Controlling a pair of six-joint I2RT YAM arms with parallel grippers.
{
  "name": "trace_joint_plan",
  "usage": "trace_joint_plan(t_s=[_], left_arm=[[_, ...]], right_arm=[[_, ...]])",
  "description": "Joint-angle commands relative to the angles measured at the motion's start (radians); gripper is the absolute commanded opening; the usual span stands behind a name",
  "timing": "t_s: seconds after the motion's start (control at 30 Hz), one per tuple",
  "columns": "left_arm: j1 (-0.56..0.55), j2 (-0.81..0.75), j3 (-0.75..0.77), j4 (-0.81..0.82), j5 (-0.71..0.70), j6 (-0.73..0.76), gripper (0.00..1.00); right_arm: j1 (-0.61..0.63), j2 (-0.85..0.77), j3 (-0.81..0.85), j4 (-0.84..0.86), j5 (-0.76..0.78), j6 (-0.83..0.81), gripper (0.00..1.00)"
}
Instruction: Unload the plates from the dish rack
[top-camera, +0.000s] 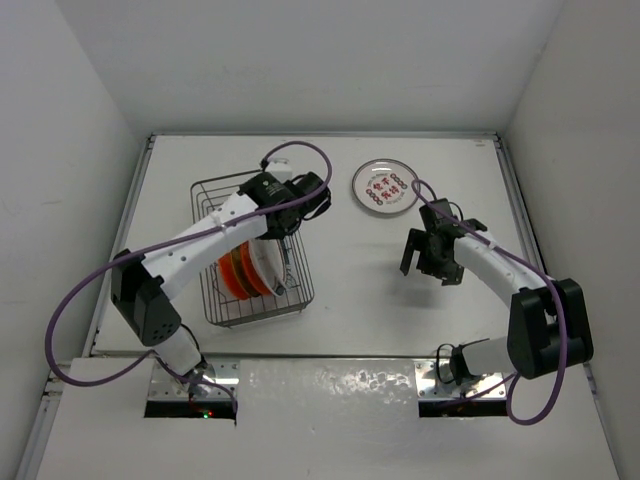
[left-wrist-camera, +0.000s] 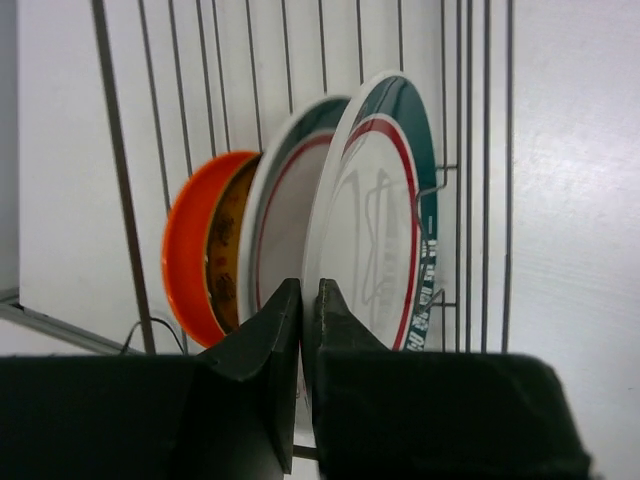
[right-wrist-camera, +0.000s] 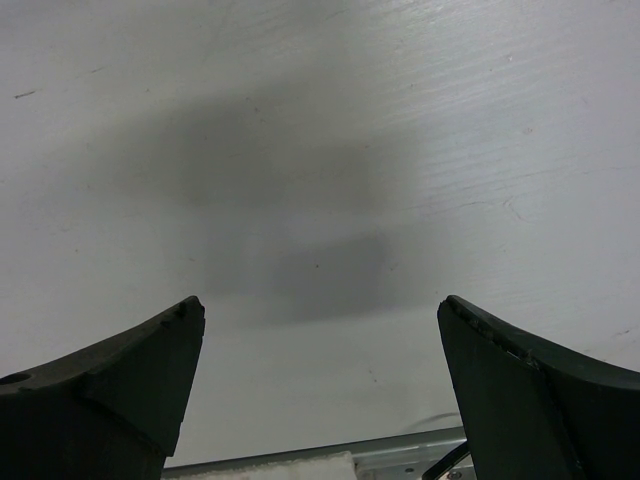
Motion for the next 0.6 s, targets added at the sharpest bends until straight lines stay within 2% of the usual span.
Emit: trace_joint_plan(t_s=[0.0, 0.2, 0.23, 0.27, 0.33, 0.37, 0.4, 0.43, 0.47, 0.5, 0.57], left_arm=[[-0.004, 0.000, 0.171, -0.014, -0.072, 0.048, 0.00], [-0.004, 0.035, 0.416, -0.014, -0.111, 0.240, 0.00], [-0.004, 0.044, 0.451, -0.014, -0.118, 0.260, 0.00], [-0.004, 0.050, 0.513, -0.011, -0.125, 0.299, 0.00], [-0.004, 0.054, 0.542, 0.040, -0.084, 0.341, 0.00], [-0.004, 0.035, 0.539, 0.118, -0.045, 0.393, 0.00], [-0.002, 0.005, 0.512, 0.203, 0.048, 0.419, 0.00], [-0.002, 0.005, 0.512, 0.204, 0.096, 0.419, 0.00], [-0.002, -0.027, 0.469, 0.288, 0.136, 0.416, 0.00], [-0.001, -0.044, 0.444, 0.328, 0.177, 0.412, 0.00], [0.008, -0.083, 0.372, 0.435, 0.283, 0.375, 0.00]], right_arm=[[0.003, -0.003, 0.044, 0.008, -0.017, 0.004, 0.95], [0.003, 0.014, 0.102, 0.025, -0.120, 0.022, 0.95], [0.003, 0.014, 0.113, 0.045, -0.160, 0.021, 0.95], [0.003, 0.013, 0.121, 0.084, -0.274, 0.021, 0.95], [0.002, -0.023, 0.119, 0.271, -0.425, 0.053, 0.94], [0.002, -0.038, 0.107, 0.366, -0.565, 0.077, 0.94], [0.003, -0.070, 0.090, 0.584, -0.679, 0.155, 0.93], [0.002, -0.082, 0.090, 0.682, -0.680, 0.206, 0.93], [0.002, -0.083, 0.096, 0.683, -0.732, 0.248, 0.93], [0.003, -0.093, 0.107, 0.902, -0.752, 0.316, 0.94], [0.000, -0.087, 0.139, 0.988, -0.773, 0.366, 0.94]])
